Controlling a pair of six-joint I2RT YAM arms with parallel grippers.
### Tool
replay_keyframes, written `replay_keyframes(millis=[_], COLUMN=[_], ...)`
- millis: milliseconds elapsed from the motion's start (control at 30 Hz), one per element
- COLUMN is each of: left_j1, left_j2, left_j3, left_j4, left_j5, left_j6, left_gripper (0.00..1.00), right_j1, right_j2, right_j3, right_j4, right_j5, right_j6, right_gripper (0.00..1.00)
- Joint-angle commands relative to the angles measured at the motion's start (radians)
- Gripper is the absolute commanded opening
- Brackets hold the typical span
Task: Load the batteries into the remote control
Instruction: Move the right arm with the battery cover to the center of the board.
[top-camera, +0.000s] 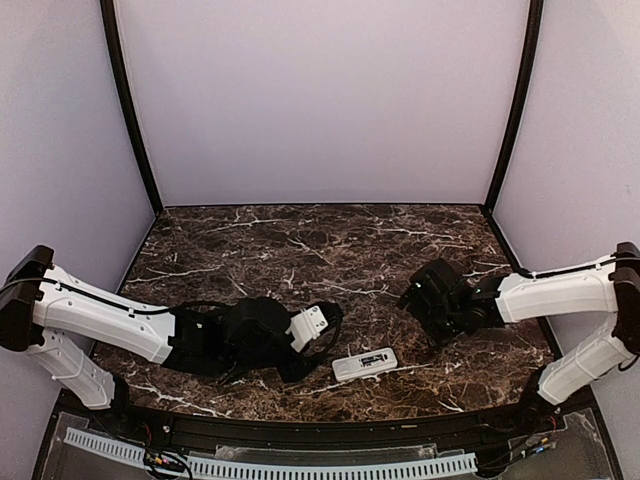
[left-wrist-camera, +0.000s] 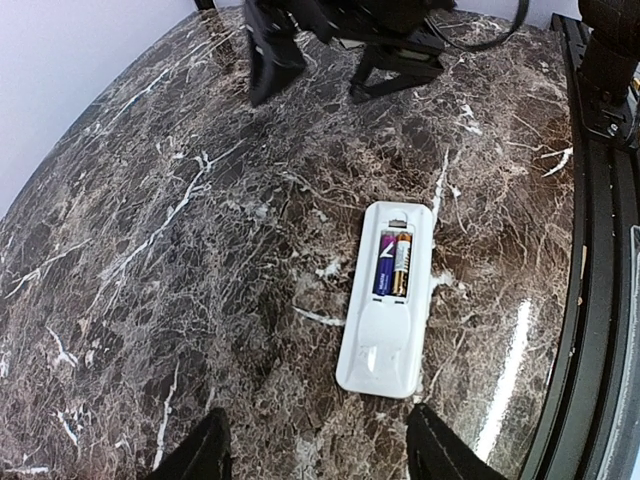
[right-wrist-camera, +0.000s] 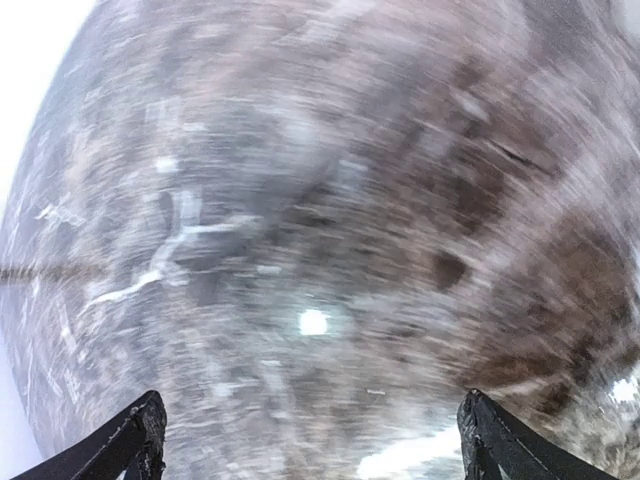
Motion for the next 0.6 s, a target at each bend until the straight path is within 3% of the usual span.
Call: replay_keyframes(millis=[0, 167, 267, 333, 400, 467, 567], left_j1=[0.003, 0.003, 0.003, 0.003, 0.003, 0.003, 0.003], left_j2=[-0.039, -0.030, -0.029, -0.035, -0.046, -0.057, -0.072], left_j3=[-0.007, -0.002, 0.003, -0.004, -0.010, -0.014, -0.027], left_j4=[-0.027, -0.023, -0.023, -0.018, -0.024, -0.036, -0.039], left_j5=[-0.015, -0.013, -0.020, -0.029, -0.025, -0.018, -0.037], left_j6=[0.003, 0.007, 0.009, 0.004, -0.004, -0.003, 0.010], left_gripper=[0.59, 0.59, 0.59, 0.59, 0.59, 0.59, 0.59], right_j1=[-0.035, -0.195, -0.285, -0.336, -0.390, -0.462, -0.571], right_j2=[-0.040, -0.047, 0.009, 0.023, -0.005, -0.005, 0.080], right_j3=[0.158, 0.365, 0.495, 0.532, 0.500, 0.495, 0.558], right_j4=[0.062, -0.110, -0.286, -0.391, -0.332, -0.319, -0.513], right_j5=[-0.065, -0.268, -0.225, -0.163, -0.170, -0.208, -0.164], right_j6=[-0.397, -0.721, -0.795, -0.748, -0.781, -0.775, -0.661], right_gripper=[0.99, 0.99, 0.99, 0.99, 0.99, 0.89, 0.85])
